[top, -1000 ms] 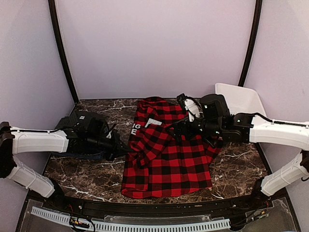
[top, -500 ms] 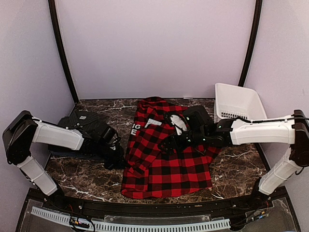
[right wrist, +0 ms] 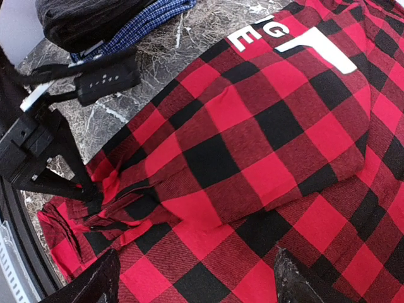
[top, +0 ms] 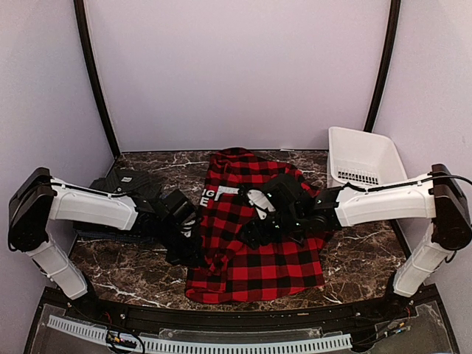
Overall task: Fold and stack the long sleeve shirts
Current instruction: Fold the flattened shirt at the center of the board.
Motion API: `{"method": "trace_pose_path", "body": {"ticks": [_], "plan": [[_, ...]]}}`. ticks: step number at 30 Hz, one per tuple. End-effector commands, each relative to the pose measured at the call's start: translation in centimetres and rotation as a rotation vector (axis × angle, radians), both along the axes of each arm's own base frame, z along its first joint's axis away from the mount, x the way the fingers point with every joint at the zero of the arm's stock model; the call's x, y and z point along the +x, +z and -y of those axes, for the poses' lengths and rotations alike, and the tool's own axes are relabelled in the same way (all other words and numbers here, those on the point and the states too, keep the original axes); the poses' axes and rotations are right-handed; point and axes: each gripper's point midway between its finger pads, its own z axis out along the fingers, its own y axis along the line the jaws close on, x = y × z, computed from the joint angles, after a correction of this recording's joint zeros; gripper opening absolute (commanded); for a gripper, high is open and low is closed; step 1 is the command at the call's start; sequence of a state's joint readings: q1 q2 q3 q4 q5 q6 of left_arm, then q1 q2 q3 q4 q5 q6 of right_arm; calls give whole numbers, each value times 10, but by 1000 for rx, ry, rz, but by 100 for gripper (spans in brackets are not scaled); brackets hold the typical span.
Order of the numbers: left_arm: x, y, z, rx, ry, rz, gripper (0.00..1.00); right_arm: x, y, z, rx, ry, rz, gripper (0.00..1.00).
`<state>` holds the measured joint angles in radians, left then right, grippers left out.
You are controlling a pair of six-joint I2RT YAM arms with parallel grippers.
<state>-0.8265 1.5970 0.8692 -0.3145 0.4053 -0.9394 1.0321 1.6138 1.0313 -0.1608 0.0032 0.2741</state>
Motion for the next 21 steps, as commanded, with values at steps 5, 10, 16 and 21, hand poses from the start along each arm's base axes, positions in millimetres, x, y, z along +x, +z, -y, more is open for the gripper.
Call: {"method": "trace_pose_path", "body": {"ticks": [5, 10, 16, 21], "plan": [[-30, -27, -40, 190, -51, -48, 0, 3, -4, 3, -36, -10, 7, 80], [-12, -8, -23, 156, -61, 16, 1, 6, 0, 4, -45, -25, 17, 80], [-5, 11, -20, 158, -74, 51, 10, 10, 5, 14, -46, -60, 26, 80], [1, 21, -45, 269, -68, 123, 30, 13, 15, 26, -25, -95, 38, 80]]}}
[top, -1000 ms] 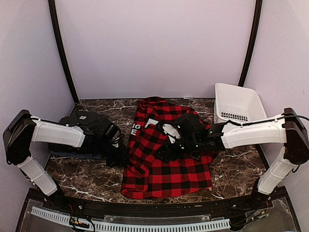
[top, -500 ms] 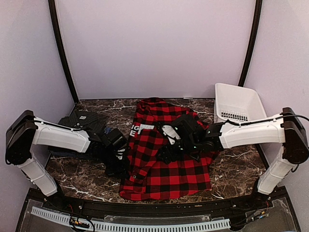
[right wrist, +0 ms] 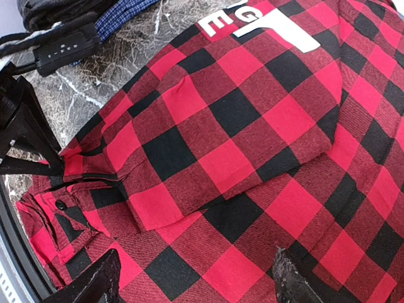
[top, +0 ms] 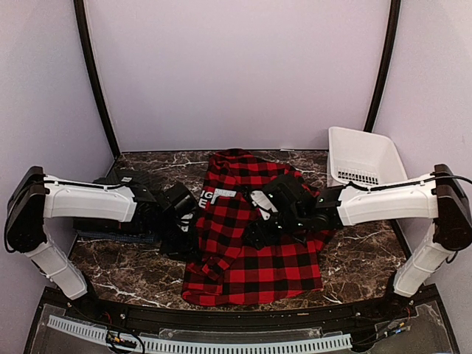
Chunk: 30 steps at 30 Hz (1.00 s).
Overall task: Fold and stack the long sleeve shirts
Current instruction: Fold the flattened shirt at the center of the board.
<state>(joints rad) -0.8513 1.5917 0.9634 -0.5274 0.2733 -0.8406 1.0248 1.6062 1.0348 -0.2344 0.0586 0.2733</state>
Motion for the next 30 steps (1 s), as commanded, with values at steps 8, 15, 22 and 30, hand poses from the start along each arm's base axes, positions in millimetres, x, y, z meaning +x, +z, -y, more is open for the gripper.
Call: {"method": "trace_pose_path", "body": {"ticks": [8, 15, 22, 30], "plan": [[-5, 54, -8, 41, -86, 174, 37, 16, 38, 32, 85, -111, 63, 80], [4, 50, 45, -70, -145, 208, 28, 20, 45, 39, 137, -139, 61, 80], [-4, -9, 45, 8, -181, 120, 26, 12, 31, 41, 147, -132, 21, 79], [-24, -35, 33, 63, -217, 42, 25, 11, 25, 40, 139, -122, 12, 79]]}}
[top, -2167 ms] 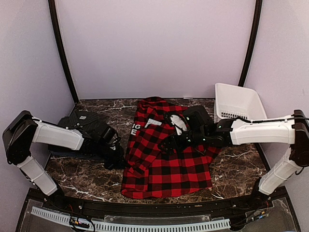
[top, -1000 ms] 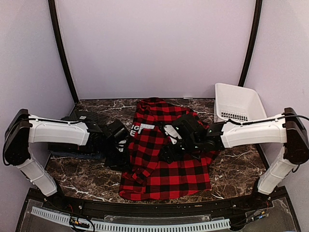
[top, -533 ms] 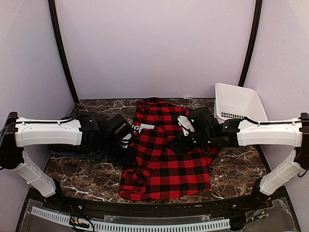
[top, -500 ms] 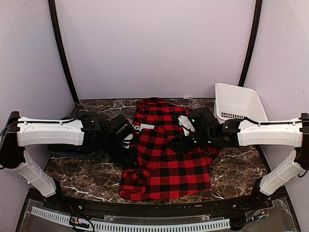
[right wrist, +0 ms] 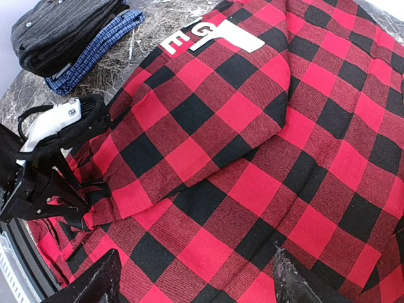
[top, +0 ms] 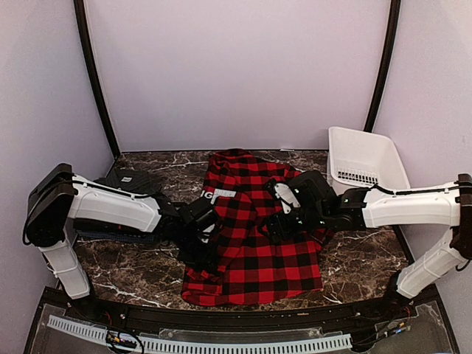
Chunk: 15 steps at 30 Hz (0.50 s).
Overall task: Fold and stack the long sleeve shirts
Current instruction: Fold the flattened shirt at the center of the board.
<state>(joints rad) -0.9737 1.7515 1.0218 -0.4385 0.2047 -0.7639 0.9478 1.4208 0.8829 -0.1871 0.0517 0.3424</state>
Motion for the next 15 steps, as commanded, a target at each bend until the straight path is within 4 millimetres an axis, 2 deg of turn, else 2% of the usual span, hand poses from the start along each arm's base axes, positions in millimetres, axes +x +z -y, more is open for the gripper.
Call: {"method": "trace_pose_path", "body": {"ticks": [1, 4, 9, 11, 15], "plan": [[-15, -4, -7, 28, -52, -32, 27, 4, 5, -4, 35, 2, 12, 79], [-9, 5, -5, 39, -61, -6, 30, 5, 5, -5, 26, 8, 14, 79], [4, 47, 3, 0, -72, 71, 35, 6, 11, -3, 22, 7, 26, 79], [2, 55, 3, -6, -84, 77, 36, 7, 12, -1, 23, 6, 30, 79], [-13, 59, 2, 14, -129, 70, 35, 7, 10, 4, 17, -5, 31, 79]]}}
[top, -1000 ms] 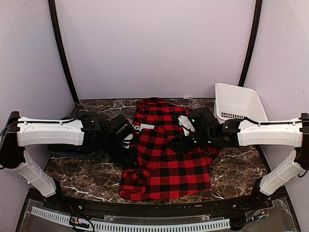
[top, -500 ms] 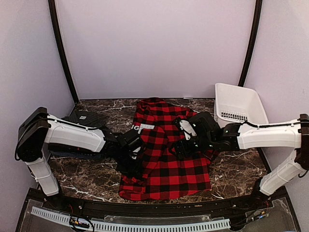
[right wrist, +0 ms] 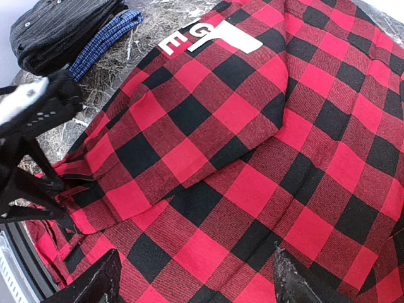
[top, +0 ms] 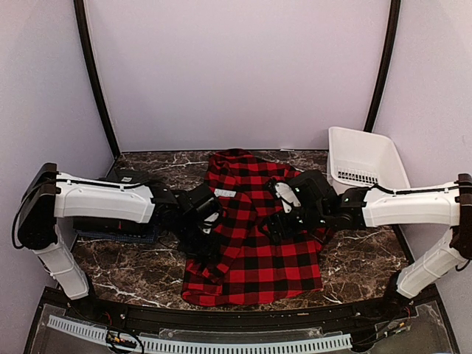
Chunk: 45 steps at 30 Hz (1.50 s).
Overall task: Fold and stack the long sleeve shirts
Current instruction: Fold the flattened shirt at the center of the board.
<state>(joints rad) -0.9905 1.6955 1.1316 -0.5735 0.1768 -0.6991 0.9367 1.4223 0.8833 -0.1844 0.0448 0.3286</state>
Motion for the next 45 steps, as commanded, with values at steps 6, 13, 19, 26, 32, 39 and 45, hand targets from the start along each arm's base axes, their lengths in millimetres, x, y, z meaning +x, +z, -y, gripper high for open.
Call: {"method": "trace_pose_path", "body": {"ticks": [6, 13, 19, 26, 32, 39, 45], "plan": [[-32, 8, -4, 86, -96, 4, 34, 5, 11, 4, 31, -16, 27, 79], [-35, -15, -8, 133, -89, -8, 34, 4, 11, 3, 36, -10, 23, 79], [-37, -25, 0, 117, -97, -32, 28, 3, 10, 4, 36, -12, 21, 79], [-51, -7, 24, -45, -104, -116, 4, 2, 12, 9, 29, -22, 23, 79], [-54, 6, 23, -166, -64, -192, 0, 1, 14, 12, 30, -23, 27, 79], [-53, 3, 12, -242, -3, -272, 0, 2, 15, 13, 27, -25, 30, 79], [-58, -4, 5, -243, 0, -319, 9, 1, 14, 14, 23, -23, 28, 79]]}}
